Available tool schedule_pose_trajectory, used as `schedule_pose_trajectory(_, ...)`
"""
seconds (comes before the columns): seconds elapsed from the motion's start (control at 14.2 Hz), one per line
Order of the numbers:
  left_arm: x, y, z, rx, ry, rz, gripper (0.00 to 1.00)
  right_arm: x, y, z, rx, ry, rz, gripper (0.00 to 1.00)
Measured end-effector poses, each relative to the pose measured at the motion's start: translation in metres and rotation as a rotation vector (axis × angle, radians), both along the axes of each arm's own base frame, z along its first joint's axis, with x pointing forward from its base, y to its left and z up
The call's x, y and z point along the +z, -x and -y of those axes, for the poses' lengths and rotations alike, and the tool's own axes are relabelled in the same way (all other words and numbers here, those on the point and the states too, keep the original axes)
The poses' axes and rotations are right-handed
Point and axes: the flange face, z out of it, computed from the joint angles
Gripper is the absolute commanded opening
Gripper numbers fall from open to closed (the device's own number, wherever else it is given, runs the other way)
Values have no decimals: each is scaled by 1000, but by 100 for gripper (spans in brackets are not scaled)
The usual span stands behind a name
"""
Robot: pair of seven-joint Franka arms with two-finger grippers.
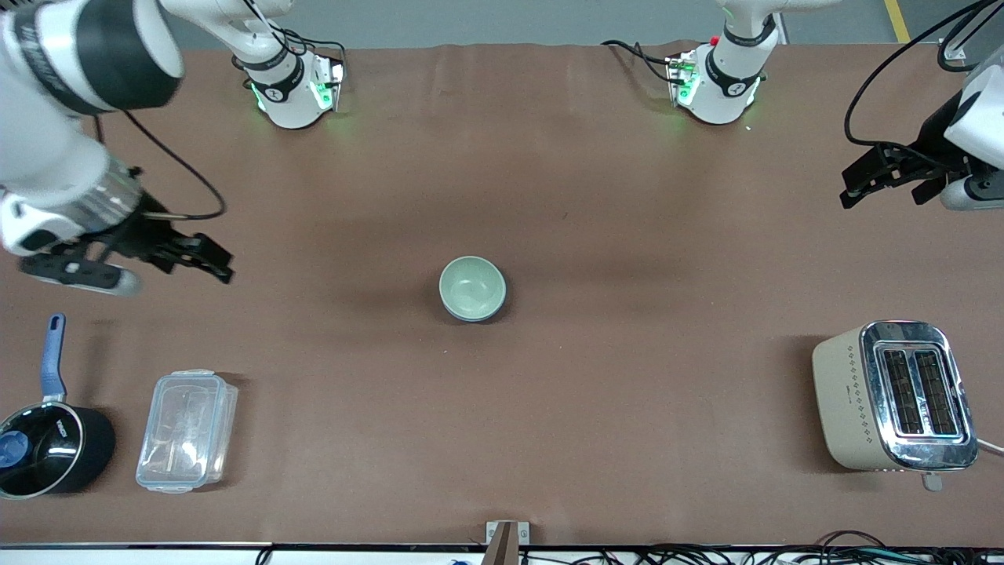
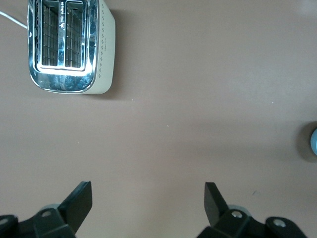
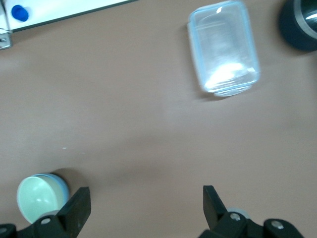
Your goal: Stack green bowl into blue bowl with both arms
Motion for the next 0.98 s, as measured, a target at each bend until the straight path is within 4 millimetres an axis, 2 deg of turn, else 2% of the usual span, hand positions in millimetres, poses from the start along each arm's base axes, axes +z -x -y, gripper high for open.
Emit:
schedule_pose_trajectory(0.21, -1, 0, -16, -28, 1, -4, 100, 55, 20, 52, -1, 16, 3, 100)
schedule_pose_trajectory(0.35, -4, -1, -23, -28, 4, -11, 100, 89, 31, 73, 25, 24, 18, 100)
schedule_pose_trajectory(0.42, -5, -1, -22, -30, 4, -13, 100, 96, 35, 81, 33, 26, 10, 100)
schedule_pose_trajectory(0.7, -11, -2, -10, -53, 3, -23, 100, 104, 41, 95, 26, 27, -20, 100)
schedule_pose_trajectory(0.98, -11, 2, 7, -32, 2, -34, 100, 109, 45, 94, 27, 26, -42, 100)
